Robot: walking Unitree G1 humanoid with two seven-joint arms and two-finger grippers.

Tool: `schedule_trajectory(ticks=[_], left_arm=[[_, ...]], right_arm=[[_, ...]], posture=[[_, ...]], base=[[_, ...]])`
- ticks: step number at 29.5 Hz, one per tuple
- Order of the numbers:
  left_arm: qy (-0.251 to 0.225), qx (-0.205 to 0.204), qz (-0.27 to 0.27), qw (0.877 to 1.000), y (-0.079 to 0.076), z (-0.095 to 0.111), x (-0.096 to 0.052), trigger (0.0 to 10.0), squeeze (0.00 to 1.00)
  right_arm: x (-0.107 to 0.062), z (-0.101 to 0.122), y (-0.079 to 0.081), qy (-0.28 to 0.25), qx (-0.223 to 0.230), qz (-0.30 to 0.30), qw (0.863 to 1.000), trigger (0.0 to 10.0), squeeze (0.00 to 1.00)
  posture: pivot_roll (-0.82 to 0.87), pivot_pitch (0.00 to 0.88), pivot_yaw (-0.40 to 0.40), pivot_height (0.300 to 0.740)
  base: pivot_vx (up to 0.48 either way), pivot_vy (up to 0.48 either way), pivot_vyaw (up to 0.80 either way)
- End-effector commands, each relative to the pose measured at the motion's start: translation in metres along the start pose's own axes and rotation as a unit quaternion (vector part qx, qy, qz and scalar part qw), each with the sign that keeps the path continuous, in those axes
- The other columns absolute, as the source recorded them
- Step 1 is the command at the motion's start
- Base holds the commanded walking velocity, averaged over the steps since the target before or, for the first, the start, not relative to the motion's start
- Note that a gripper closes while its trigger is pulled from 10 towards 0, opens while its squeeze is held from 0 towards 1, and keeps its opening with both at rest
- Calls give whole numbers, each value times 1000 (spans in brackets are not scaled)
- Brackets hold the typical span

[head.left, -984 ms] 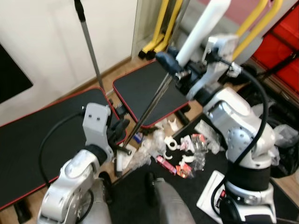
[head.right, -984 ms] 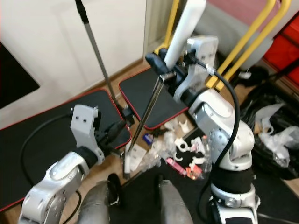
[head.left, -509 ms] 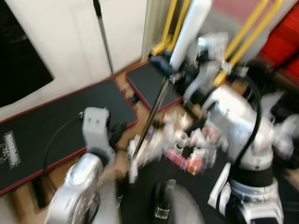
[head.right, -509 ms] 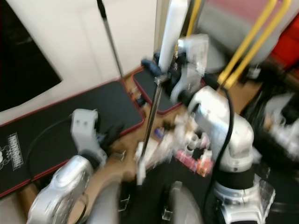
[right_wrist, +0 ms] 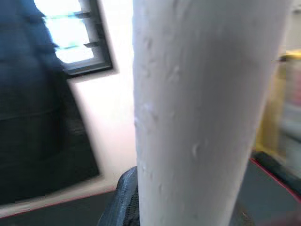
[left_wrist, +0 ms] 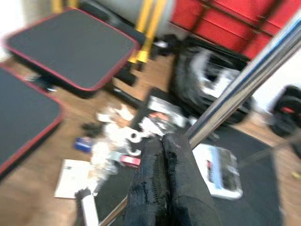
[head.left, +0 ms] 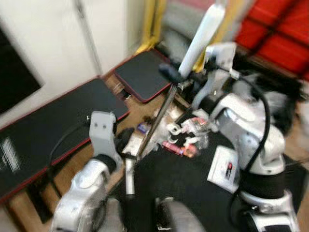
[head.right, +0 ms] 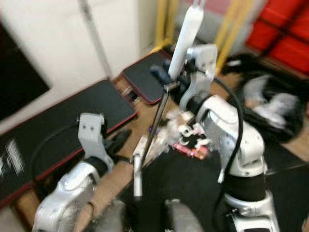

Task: Sweep floor

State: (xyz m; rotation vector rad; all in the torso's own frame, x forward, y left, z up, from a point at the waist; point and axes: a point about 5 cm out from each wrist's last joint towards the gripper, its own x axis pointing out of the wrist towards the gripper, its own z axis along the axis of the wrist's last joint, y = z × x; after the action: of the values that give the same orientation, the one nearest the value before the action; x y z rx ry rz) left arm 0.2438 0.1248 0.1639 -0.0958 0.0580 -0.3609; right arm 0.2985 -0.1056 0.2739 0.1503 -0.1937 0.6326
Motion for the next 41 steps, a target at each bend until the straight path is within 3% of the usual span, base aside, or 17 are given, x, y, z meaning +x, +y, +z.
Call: schedule_trajectory(ticks=[1, 19, 34, 41], left_arm=[[7, -9, -3, 1000, -1, -6, 0, 10000, 0], [-1, -3, -7, 1000, -1, -7, 6, 10000, 0], [2, 1, -10, 1000, 0, -10, 10, 10000, 0], [-5, -2, -8, 1000, 0, -8, 10, 10000, 0]], right_arm=[[-2, 6, -1, -10, -27, -4, 1000, 10000, 0], [0, 7, -4, -12, -52, -17, 998, 10000, 0], [0, 6, -5, -16, -66, -23, 997, 10000, 0], [1, 5, -4, -14, -64, -18, 998, 10000, 0]], posture=[[-140, 231, -183, 740], [-158, 200, -179, 740], [-157, 190, -175, 740], [-156, 190, -175, 740]], base=[[0, 0, -800], [0, 0, -800], [388, 0, 0], [0, 0, -762]])
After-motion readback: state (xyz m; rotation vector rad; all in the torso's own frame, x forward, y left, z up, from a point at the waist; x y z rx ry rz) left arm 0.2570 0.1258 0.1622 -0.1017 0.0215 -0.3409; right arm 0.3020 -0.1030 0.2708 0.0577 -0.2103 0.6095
